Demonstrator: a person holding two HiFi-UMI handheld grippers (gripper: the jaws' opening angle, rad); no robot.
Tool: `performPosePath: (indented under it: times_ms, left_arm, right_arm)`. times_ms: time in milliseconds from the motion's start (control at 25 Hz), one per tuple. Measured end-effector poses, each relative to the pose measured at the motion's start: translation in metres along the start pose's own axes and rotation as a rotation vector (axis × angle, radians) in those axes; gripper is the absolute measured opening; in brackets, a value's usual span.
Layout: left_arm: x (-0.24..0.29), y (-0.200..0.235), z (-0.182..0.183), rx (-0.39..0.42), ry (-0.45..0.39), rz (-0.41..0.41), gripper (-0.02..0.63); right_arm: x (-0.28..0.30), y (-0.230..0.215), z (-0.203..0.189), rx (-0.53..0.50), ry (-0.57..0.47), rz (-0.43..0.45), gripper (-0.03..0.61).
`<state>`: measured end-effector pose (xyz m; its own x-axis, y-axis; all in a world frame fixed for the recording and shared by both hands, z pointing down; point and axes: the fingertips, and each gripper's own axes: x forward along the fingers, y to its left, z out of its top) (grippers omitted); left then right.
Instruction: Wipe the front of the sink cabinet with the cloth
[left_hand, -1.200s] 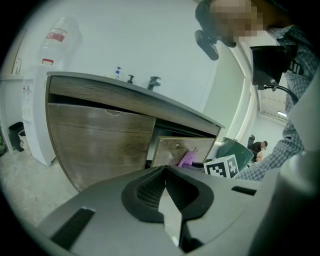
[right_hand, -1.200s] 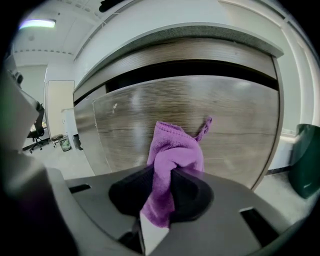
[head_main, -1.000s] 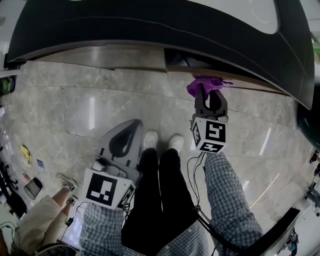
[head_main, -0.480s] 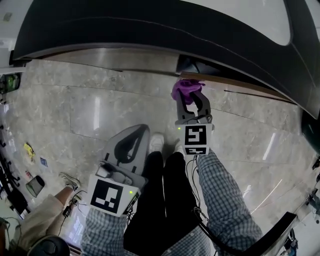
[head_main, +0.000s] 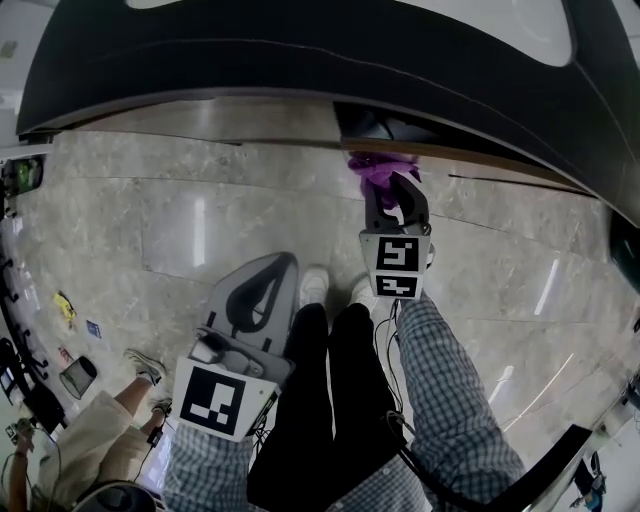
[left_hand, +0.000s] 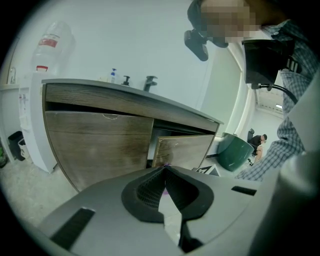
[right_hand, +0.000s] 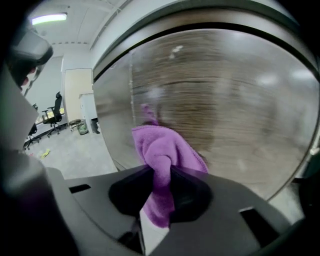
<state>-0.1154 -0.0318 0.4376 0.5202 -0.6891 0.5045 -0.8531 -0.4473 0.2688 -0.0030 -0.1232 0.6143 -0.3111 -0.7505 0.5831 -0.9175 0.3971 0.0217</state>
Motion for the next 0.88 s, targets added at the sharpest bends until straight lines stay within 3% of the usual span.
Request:
performPosePath:
  times_ms: [480, 800, 880]
  left_arm:
    - [0.037, -0.065, 0.004, 0.029, 0.023, -0.077, 0.011]
    - [0.067, -0.098, 0.006, 0.098, 0.023, -0.132, 0.011]
    - [0.072, -0.107, 0.006, 0.077, 0.025, -0.139, 0.011]
  right_arm:
    - [-0.04, -0.127, -0.035, 0.077, 0.007, -0.2, 0.091]
    - [-0.06, -0.198, -0.05, 0.128, -0.01, -0.293, 0.091]
    - [-0.068, -0.216, -0.056, 0.152, -0.012, -0.324, 0.091]
